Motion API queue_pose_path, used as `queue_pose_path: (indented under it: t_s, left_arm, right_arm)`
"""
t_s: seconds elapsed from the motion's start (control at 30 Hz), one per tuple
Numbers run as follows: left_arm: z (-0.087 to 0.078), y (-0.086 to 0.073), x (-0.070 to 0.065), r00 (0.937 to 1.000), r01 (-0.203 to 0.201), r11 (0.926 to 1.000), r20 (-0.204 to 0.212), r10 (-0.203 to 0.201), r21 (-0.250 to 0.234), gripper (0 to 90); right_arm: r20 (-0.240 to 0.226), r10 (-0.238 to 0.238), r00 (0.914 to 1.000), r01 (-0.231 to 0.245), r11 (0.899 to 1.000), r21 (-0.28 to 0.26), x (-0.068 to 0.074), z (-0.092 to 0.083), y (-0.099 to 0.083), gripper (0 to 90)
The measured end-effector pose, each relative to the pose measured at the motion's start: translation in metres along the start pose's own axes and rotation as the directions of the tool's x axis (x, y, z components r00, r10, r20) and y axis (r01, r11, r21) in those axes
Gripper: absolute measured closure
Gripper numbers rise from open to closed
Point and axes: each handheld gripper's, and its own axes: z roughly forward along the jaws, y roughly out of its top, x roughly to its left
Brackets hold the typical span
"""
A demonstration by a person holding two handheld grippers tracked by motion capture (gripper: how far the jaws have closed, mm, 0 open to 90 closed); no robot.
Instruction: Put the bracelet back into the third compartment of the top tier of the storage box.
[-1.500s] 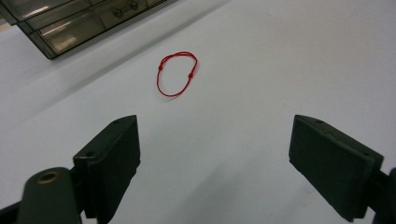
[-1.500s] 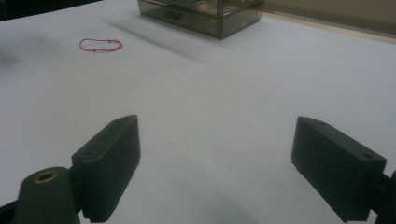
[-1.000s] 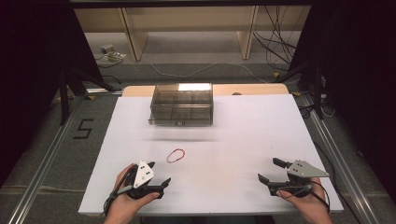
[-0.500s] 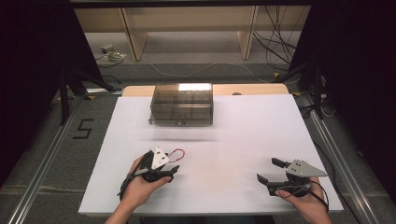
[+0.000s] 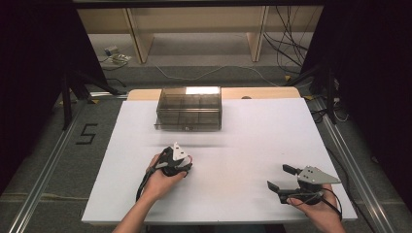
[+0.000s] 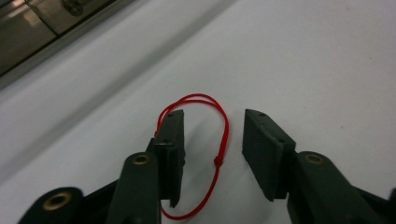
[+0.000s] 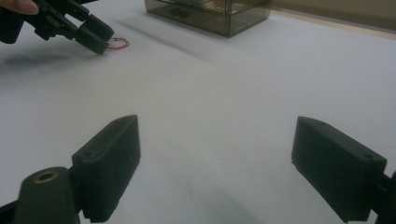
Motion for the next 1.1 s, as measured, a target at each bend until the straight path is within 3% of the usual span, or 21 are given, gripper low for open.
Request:
queue_pose_path:
  t_s: [0.17, 0.5, 0.8, 1.1]
  left_arm:
    - [-0.001, -0.001, 0.003, 0.9963, 0.072, 0.9973, 0.046, -0.072, 0.011, 70.7]
    - [-0.003, -0.003, 0.004, 0.9886, 0.137, 0.9902, 0.060, -0.138, 0.027, 86.3]
    - [-0.004, -0.002, 0.000, 0.9914, 0.125, 0.9920, 0.037, -0.126, 0.019, 89.6]
    - [-0.015, 0.001, 0.004, 0.9849, 0.169, 0.9831, 0.051, -0.166, -0.070, 89.7]
  right_arm:
    - [-0.003, 0.000, 1.0000, 0.000, 1.000, -0.004, 0.000, 0.000, 0.000, 16.0]
    - [-0.003, -0.001, 1.0000, 0.001, 1.000, -0.002, 0.000, -0.001, 0.000, 16.0]
    - [-0.003, -0.002, 1.0000, 0.002, 1.000, -0.001, 0.000, 0.000, 0.000, 16.0]
    - [-0.004, 0.001, 1.0000, -0.001, 1.000, -0.003, 0.000, 0.000, 0.000, 16.0]
